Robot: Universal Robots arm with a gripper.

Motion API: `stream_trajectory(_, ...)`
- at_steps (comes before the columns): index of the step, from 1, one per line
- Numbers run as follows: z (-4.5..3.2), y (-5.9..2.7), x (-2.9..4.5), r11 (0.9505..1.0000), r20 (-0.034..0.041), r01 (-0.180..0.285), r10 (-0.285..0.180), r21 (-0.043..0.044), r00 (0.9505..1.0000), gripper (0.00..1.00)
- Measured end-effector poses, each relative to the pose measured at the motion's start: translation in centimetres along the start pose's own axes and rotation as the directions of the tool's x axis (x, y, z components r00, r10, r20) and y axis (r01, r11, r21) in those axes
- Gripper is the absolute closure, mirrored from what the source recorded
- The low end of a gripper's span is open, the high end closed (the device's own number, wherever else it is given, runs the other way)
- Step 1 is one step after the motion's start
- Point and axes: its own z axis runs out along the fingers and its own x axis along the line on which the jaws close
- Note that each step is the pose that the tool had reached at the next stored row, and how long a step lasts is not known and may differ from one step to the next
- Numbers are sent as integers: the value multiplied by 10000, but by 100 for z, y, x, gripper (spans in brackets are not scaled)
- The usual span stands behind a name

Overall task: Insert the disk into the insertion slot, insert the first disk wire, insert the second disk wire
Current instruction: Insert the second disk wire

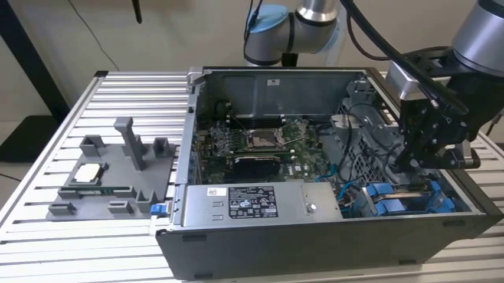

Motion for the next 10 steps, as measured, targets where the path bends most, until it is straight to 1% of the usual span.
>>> stream_trajectory(3,20,12,15,10000,-89,-21,21,3,10000,84)
stream_trajectory(7,34,13,34,10000,-314,-48,48,8,9995,84)
stream_trajectory(8,42,13,35,10000,-351,-47,48,8,9994,84)
stream_trajectory(10,66,13,37,10000,-383,-49,49,6,9993,84)
